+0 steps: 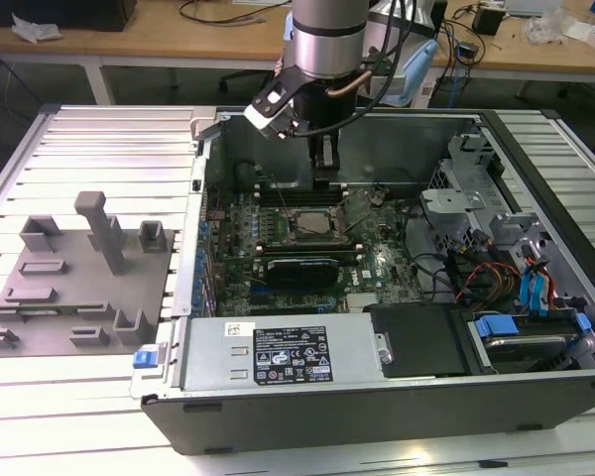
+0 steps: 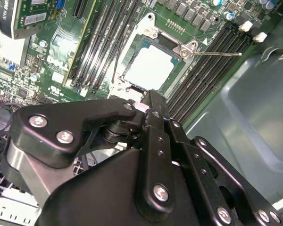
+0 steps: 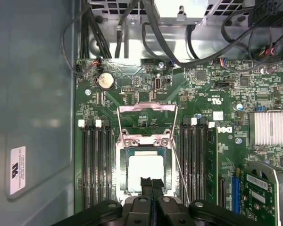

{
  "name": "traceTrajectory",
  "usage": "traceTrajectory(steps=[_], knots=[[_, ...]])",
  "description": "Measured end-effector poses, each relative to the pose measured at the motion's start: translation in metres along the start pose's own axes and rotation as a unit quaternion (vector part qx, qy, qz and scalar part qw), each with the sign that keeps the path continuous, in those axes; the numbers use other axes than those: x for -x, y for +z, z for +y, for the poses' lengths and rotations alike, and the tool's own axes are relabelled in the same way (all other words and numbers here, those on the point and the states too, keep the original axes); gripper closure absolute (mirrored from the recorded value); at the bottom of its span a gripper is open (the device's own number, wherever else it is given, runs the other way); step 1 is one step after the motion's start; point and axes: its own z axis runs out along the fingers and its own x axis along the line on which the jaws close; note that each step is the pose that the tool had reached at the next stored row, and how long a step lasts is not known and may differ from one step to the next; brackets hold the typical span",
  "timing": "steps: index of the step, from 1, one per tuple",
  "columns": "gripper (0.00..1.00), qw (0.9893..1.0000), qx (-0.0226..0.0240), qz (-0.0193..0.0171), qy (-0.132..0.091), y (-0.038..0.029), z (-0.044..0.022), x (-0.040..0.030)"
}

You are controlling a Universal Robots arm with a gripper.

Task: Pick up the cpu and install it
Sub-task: 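Close the cpu cover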

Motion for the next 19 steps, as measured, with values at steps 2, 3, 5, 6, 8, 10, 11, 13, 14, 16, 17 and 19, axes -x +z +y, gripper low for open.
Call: traceTrajectory(steps=[2,3,5,6,8,10,11,13,14,16,17,19], knots=[[0.89,1.0000,-0.0001,0.0000,0.000,-0.0025,0.0001,0.0001],[0.89,1.0000,0.0000,0.0000,0.000,-0.0035,0.0002,0.0001],[0.89,1.0000,0.0000,0.0000,0.000,-0.0049,0.0003,0.0001],[0.89,1.0000,0.0000,0.0000,0.000,-0.0054,0.0003,0.0001],[0.89,1.0000,0.0001,0.0001,0.000,-0.0054,0.0003,0.0001],[0.89,1.0000,0.0000,0.0000,0.000,-0.0056,0.0003,0.0001],[0.89,1.0000,0.0000,0.0000,0.000,-0.0056,0.0003,0.0001],[0.89,1.0000,0.0000,-0.0001,0.000,-0.0056,0.0023,0.0004],[0.89,1.0000,0.0000,-0.0001,0.000,-0.0055,0.0034,0.0005],[0.89,1.0000,0.0000,-0.0001,0.000,-0.0054,0.0058,0.0007],[0.89,1.0000,-0.0001,-0.0001,0.000,-0.0054,0.0070,0.0008],[0.89,1.0000,-0.0001,-0.0001,0.000,-0.0052,0.0099,0.0010]])
